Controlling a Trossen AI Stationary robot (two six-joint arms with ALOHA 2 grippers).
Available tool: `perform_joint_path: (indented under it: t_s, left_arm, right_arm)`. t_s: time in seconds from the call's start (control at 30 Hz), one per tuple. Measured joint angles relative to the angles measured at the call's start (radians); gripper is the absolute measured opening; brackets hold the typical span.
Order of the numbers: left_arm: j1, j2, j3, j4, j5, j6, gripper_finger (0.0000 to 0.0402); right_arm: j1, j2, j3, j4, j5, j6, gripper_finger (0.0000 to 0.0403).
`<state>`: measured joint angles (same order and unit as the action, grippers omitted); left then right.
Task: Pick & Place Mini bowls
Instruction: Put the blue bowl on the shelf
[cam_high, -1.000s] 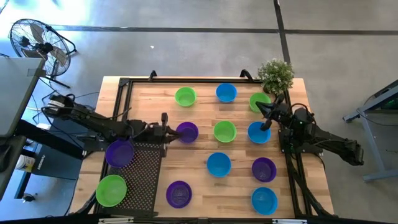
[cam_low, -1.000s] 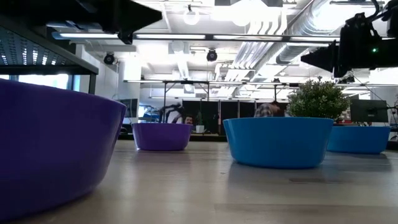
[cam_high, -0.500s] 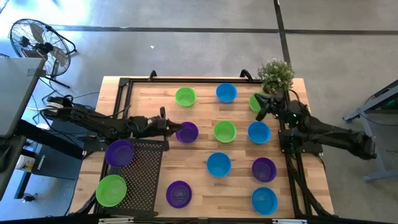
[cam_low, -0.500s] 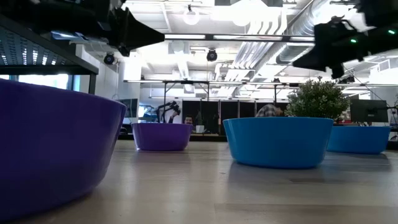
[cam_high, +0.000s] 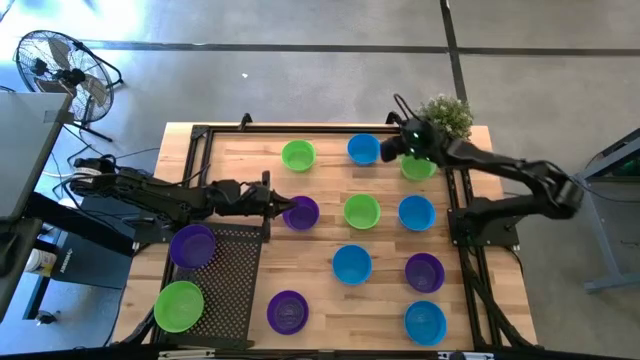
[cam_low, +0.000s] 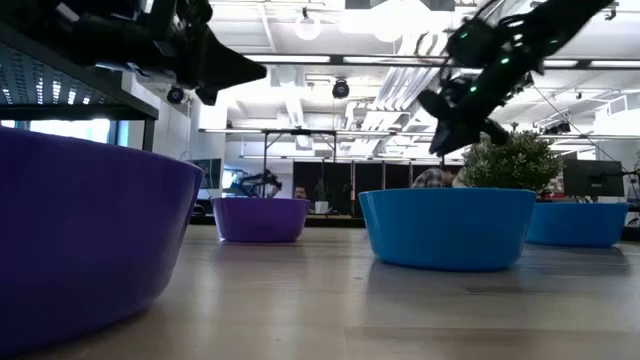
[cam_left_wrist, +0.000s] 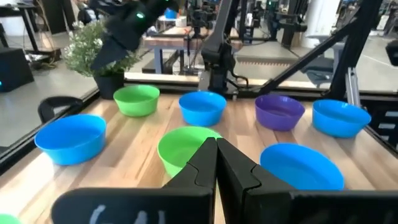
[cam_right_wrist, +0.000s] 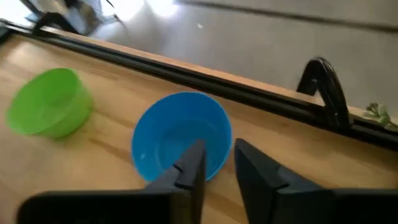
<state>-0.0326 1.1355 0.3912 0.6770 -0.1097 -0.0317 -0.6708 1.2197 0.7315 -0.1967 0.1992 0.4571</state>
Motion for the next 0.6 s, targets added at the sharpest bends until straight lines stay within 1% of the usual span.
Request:
perform_joint_path:
  t_s: [0.13,0.23,0.33,0.47,0.6]
  left_arm:
    - [0.0,0.0,0.0,-0.045,0.0,0.0,0.0]
    - [0.0,0.0,0.0,-0.068,0.0,0.0,0.0]
    - [0.0,0.0,0.0,-0.071,0.001,0.0,0.0]
    - [0.0,0.0,0.0,-0.073,0.006,0.0,0.0]
    - [0.0,0.0,0.0,-0.069,0.015,0.001,0.0]
  right_arm:
    - [-0.017,0.106,0.061,-0.044,0.003,0.043,0.0129]
    - [-0.016,0.167,0.079,-0.034,0.003,0.078,0.0147]
    - [-0.016,0.232,0.08,-0.02,0.014,0.101,0.0149]
    - [-0.016,0.306,0.08,0.016,0.032,0.123,0.0141]
    - [-0.015,0.353,0.08,0.083,0.027,0.13,0.0135]
